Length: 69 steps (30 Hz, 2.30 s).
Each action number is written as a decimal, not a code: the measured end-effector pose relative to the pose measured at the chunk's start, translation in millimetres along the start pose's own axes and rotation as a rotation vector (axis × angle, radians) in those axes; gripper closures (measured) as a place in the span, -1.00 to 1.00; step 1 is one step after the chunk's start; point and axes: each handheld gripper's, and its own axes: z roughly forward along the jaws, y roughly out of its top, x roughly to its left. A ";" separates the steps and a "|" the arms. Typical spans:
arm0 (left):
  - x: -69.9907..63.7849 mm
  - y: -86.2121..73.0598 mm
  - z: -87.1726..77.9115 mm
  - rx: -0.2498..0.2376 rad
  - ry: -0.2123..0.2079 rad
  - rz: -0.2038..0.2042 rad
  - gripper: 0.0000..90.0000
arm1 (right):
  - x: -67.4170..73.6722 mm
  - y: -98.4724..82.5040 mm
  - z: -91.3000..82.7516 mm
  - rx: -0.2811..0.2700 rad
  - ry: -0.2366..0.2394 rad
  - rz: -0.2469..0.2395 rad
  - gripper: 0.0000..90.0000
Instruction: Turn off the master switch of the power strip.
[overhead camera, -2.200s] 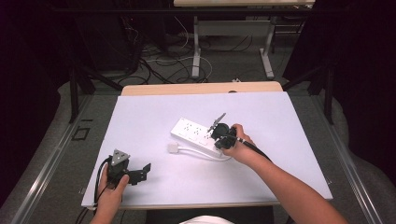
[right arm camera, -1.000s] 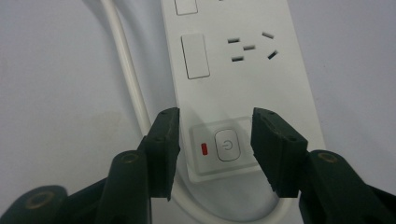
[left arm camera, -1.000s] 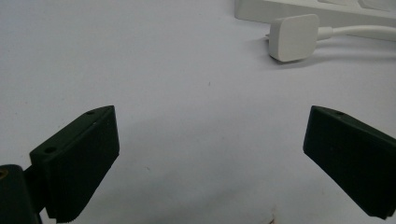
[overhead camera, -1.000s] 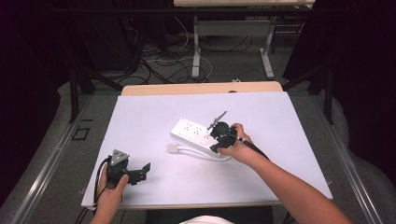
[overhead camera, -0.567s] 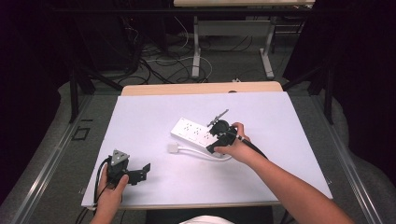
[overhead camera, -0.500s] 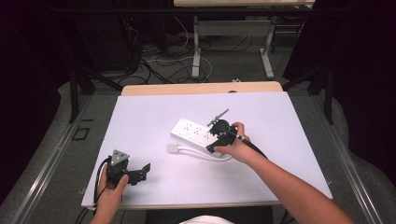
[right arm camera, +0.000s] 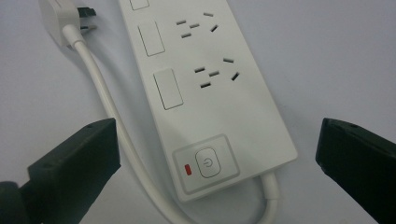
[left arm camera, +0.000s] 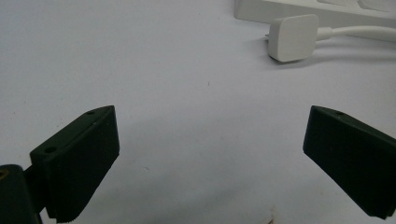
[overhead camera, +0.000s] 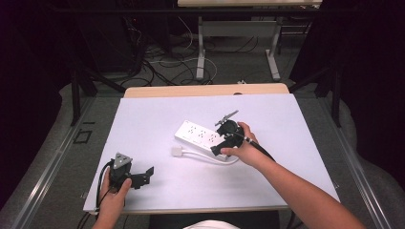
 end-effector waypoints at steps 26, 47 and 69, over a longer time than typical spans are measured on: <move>-0.5 -0.3 0.6 -0.008 0.003 -0.011 -0.92 | -24.4 -29.2 -43.1 -0.059 -0.058 0.046 -1.00; -0.6 -0.5 0.0 -0.008 0.008 -0.015 -0.92 | -62.9 -81.2 -84.0 -0.148 -0.099 0.155 -1.00; -0.9 -0.7 -0.1 -0.009 0.013 -0.019 -0.92 | -77.7 -156.3 -98.5 -0.238 -0.222 0.295 -1.00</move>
